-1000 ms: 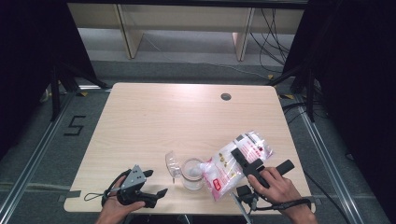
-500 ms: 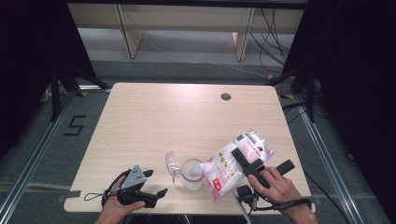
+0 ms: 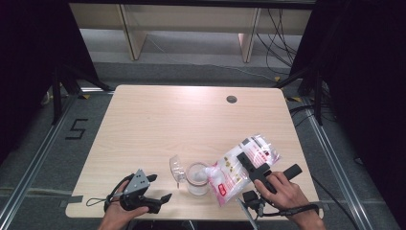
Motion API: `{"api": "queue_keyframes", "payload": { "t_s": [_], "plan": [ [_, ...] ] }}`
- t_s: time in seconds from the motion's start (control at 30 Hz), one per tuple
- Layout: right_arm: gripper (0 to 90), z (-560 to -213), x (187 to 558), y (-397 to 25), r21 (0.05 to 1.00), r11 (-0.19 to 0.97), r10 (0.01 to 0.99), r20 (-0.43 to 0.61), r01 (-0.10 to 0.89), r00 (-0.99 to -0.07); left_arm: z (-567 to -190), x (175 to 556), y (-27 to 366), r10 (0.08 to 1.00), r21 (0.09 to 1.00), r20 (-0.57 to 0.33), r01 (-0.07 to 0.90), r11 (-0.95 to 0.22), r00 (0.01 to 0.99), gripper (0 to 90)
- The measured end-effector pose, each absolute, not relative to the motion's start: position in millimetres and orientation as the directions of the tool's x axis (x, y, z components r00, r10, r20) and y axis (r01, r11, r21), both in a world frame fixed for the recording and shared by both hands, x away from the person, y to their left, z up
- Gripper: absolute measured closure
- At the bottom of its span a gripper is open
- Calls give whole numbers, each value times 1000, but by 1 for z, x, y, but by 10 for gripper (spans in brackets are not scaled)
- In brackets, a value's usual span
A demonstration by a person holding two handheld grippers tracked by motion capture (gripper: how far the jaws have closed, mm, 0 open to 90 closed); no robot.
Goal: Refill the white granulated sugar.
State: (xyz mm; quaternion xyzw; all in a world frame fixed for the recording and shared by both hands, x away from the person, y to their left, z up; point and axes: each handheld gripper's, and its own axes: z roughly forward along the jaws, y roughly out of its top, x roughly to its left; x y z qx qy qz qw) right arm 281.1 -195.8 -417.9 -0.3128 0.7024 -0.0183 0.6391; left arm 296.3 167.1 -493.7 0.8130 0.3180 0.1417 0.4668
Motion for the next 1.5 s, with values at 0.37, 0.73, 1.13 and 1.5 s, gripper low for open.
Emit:
{"api": "queue_keyframes", "payload": {
  "t_s": [0.37, 0.73, 1.13, 1.5],
  "plan": [
    [592, -419, 280, -196, -402, 816, -441, -898, -415, 2, -494, 296, 167, 650, 850, -67, 384, -361, 757, 151],
    [598, -420, 280, -196, -407, 813, -446, -895, -417, 5, -494, 296, 167, 648, 851, -71, 384, -357, 758, 151],
    [604, -416, 280, -197, -432, 796, -466, -884, -424, 26, -494, 296, 167, 650, 849, -65, 384, -362, 757, 151],
    [610, -415, 280, -196, -434, 794, -472, -882, -426, 18, -494, 297, 167, 648, 851, -68, 383, -359, 759, 151]
  ]
}}
